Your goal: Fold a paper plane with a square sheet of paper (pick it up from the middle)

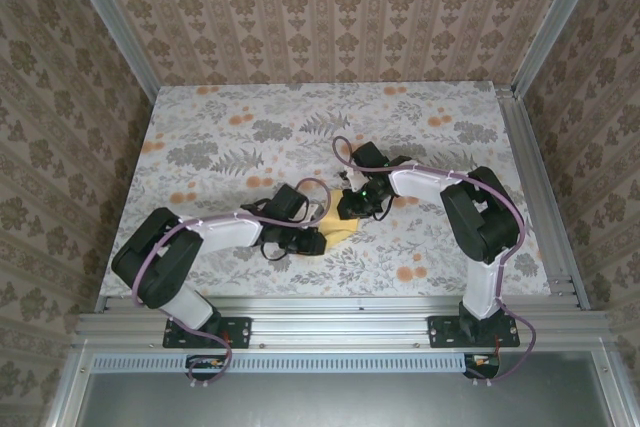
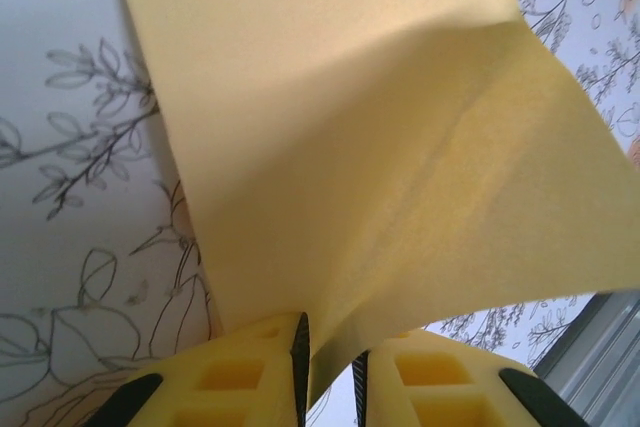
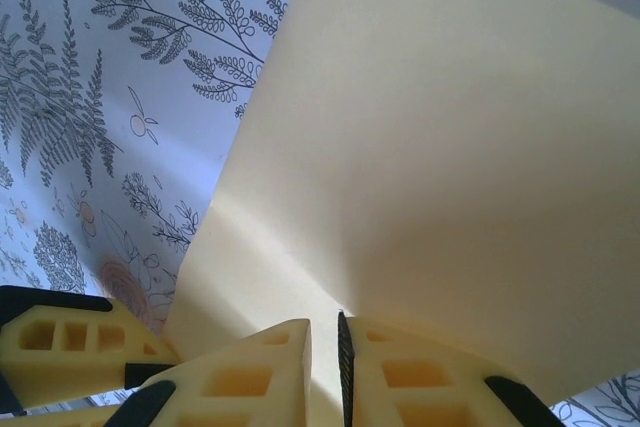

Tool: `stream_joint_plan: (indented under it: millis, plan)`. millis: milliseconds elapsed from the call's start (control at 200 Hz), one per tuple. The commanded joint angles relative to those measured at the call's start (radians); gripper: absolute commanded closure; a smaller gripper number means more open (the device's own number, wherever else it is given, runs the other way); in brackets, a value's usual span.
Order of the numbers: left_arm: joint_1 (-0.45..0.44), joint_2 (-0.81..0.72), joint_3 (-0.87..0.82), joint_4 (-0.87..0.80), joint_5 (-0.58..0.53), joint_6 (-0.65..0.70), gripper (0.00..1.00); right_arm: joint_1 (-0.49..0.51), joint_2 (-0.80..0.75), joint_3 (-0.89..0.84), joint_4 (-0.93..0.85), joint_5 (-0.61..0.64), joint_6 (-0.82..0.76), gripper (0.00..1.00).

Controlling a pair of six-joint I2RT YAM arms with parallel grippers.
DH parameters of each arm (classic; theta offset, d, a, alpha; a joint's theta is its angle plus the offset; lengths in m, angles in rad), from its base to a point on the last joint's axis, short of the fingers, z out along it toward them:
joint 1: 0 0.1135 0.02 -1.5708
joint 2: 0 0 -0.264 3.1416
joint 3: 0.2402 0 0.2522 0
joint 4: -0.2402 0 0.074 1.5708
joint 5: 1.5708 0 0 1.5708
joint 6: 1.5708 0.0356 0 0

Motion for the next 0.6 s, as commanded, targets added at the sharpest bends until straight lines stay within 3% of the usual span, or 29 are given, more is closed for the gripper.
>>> stream_joint_plan:
  millis: [0,600]
  plan:
    - [0.000,0.017,0.038,-0.031,0.012,0.034,0.77,-0.005,0.020,-0.012,-0.014,0.038,-0.013,0.83]
    - [0.012,0.071,0.122,-0.063,0.036,0.067,0.74,0.005,0.080,0.004,-0.073,0.136,-0.090,0.89]
